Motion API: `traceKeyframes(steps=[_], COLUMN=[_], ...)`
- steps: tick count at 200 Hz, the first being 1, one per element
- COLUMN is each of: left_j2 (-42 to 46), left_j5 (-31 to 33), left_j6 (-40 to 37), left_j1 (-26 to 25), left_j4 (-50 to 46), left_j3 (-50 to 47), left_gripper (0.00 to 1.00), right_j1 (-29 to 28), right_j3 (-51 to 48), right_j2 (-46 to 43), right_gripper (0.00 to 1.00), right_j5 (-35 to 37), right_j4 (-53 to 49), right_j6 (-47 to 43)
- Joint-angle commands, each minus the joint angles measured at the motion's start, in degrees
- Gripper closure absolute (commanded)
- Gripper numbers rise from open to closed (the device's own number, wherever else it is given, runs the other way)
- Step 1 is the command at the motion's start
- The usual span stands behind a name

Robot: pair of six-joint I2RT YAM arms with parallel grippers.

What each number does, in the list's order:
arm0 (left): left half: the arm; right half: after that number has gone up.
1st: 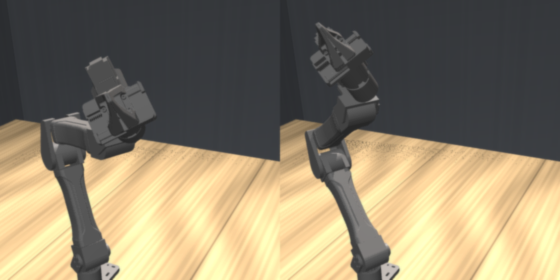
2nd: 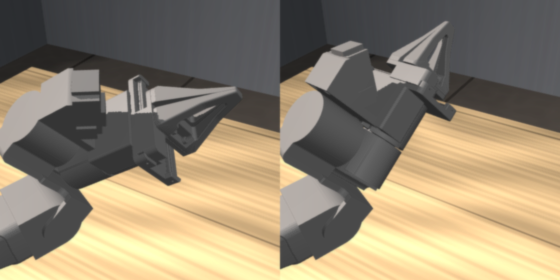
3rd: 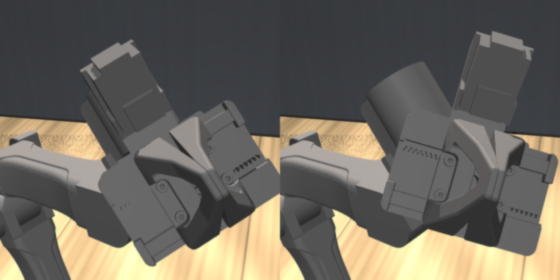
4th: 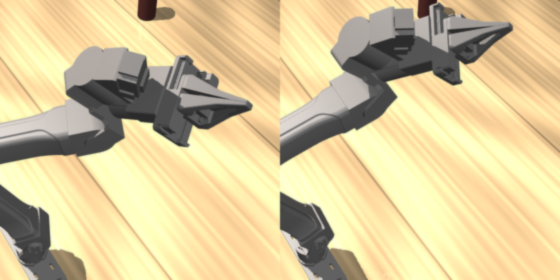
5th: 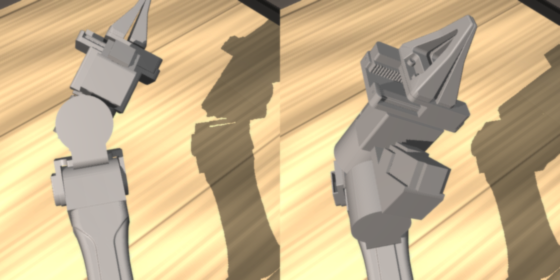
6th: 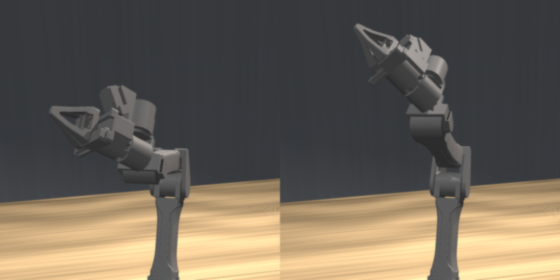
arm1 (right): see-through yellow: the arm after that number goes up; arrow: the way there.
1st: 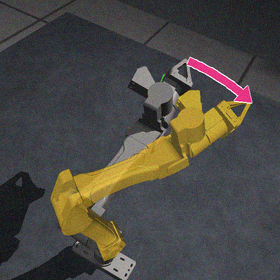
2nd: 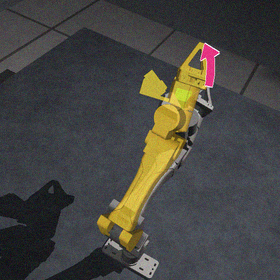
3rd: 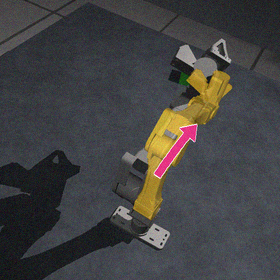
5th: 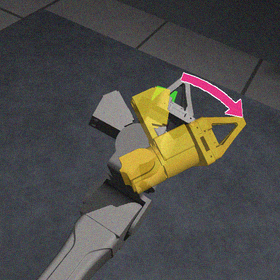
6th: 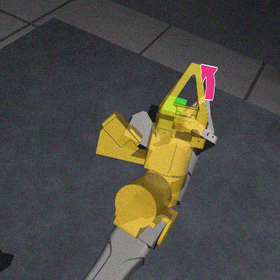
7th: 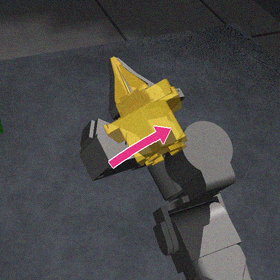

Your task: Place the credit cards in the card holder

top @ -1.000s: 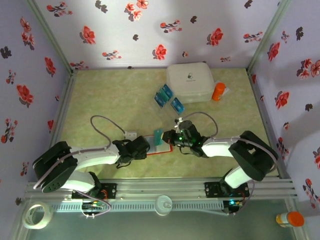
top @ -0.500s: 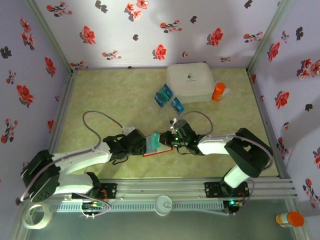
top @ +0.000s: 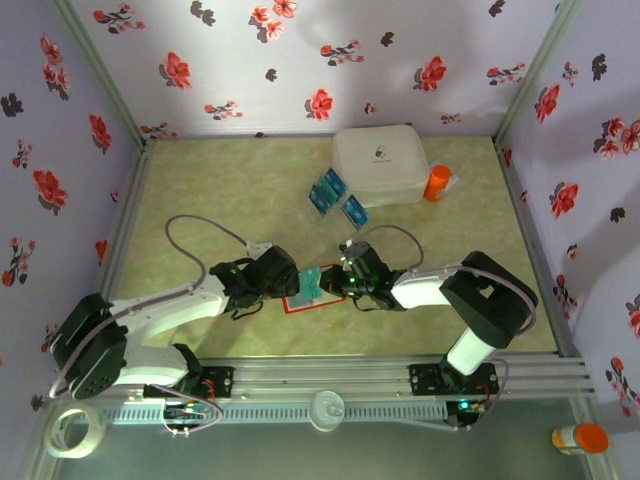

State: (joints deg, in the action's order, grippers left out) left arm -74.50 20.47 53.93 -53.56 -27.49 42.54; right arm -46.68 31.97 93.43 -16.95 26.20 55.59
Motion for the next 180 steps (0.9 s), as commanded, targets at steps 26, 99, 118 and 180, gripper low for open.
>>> traceKeyframes(steps=[26,99,118,180], left_j2=[-5.9,-11.2,-12.2,-12.9], left_j5=[0.0,0.9,0.9,0.9], left_j6=[4.0,6.5,7.1,7.8], left_j1=[0.0,-1.8,-1.9,-2.2], left_j4=[1.9,3.0,3.3,3.8], left_j3=[1.2,-0.6,-1.2,-2.9], left_gripper=[0.01,0.01,0.01,0.02], right_j1=[-1.0,-1.0,-0.8,4.3], right_j3=[-1.4,-1.2,-0.8,-0.1], right_j2=[1.5,1.2,-0.3,-9.1], right_gripper=[1.0,1.0,1.0,1.0], right_j5=[-0.5,-1.9,-1.9,-2.0], right_j4=[2.9,4.3,3.1,-4.7], right_j6=[1.6,2.3,1.8,-2.2])
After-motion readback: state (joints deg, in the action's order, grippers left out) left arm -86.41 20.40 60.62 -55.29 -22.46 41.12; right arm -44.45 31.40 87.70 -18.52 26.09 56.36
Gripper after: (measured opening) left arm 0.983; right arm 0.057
